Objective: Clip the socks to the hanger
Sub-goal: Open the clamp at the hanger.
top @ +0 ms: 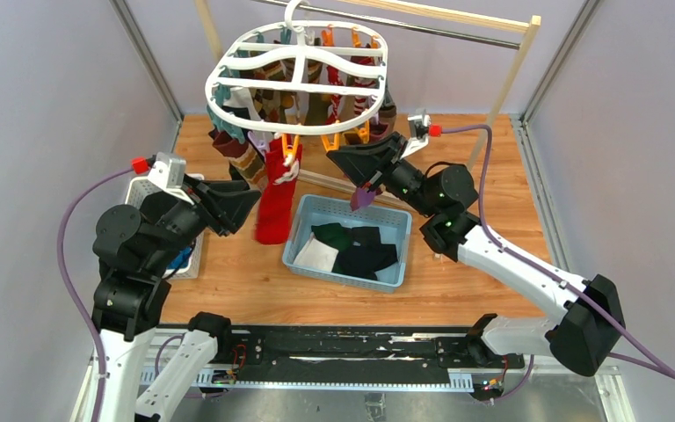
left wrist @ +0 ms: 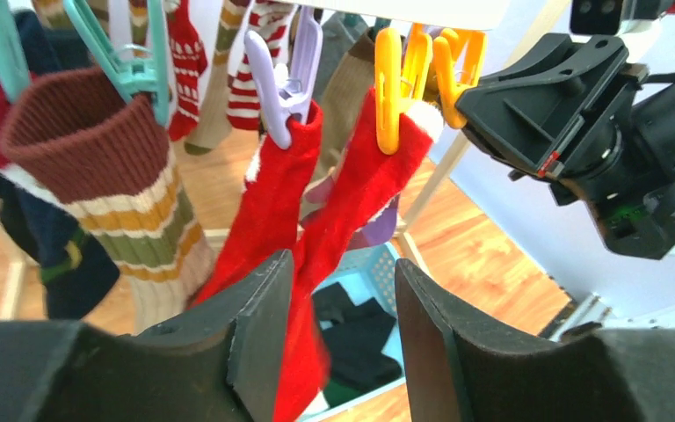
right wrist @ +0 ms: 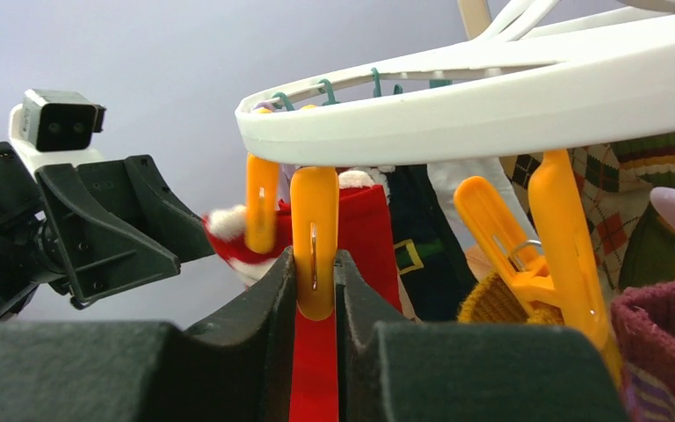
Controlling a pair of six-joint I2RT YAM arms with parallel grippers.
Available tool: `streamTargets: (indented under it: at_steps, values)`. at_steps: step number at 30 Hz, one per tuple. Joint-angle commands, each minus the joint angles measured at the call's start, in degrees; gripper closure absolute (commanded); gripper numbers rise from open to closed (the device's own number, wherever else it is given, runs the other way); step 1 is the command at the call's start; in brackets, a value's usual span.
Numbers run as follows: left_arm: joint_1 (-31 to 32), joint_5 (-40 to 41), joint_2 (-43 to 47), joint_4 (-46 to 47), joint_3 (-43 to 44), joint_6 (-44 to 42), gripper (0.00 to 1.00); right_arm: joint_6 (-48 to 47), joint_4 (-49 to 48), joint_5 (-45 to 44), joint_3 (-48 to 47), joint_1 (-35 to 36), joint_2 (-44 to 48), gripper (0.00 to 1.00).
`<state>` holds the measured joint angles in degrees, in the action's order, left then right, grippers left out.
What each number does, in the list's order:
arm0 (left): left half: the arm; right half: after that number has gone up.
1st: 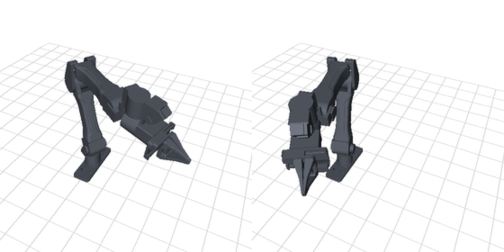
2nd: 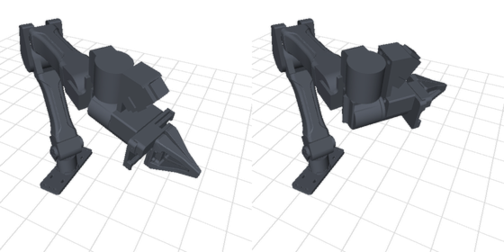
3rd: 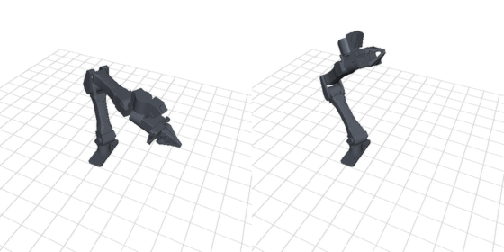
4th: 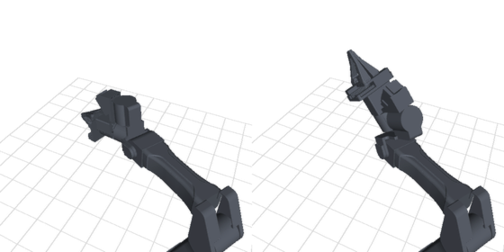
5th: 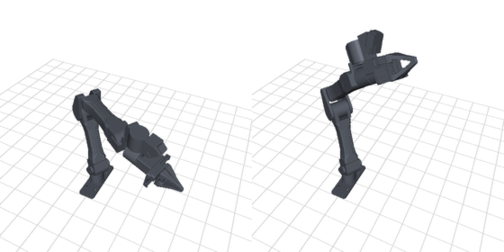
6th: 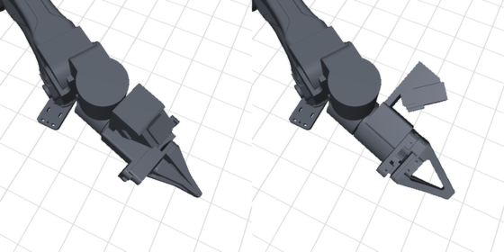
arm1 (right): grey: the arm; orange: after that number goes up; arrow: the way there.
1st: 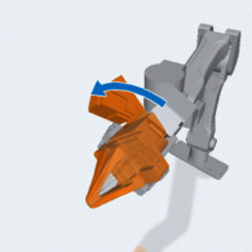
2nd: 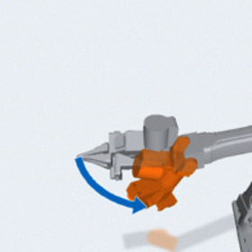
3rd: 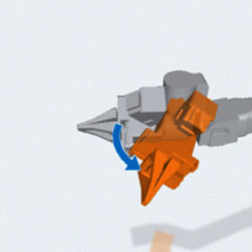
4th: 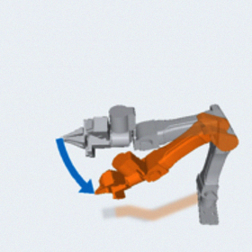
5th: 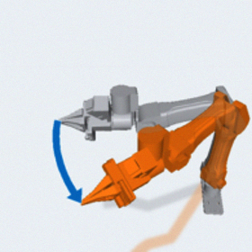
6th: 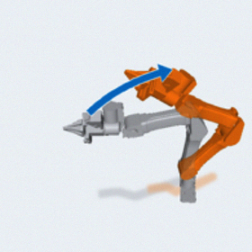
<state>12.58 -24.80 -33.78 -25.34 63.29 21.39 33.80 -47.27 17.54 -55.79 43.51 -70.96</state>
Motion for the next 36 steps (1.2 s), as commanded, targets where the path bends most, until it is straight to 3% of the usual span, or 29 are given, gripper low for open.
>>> streamTargets:
  at_steps: [1,5,12,25,36]
  values:
    - [0.34,4.13,0.29,-2.19,2.72,-1.17,0.44,-2.67,1.92,-0.82,-3.53,1.4,0.29,1.0]
    - [0.34,5.32,0.47,-2.51,3.94,-0.56,0.38,-7.93,6.39,-3.17,-6.76,4.73,-0.32,1.0]
    - [0.34,1.45,-1.07,-1.65,8.06,2.87,0.36,-15.66,14.82,-12.12,-12.26,11.88,-2.73,1.0]
    - [0.34,-8.95,-10.8,9.33,8.13,16.65,0.27,-17.8,16.4,-15.28,-16.33,16.12,-7.31,1.0]
    - [0.34,-9.17,-15.09,13.22,7.53,20.39,0.32,-18.4,17.02,-20.07,-17.98,17.78,-9.22,1.0]
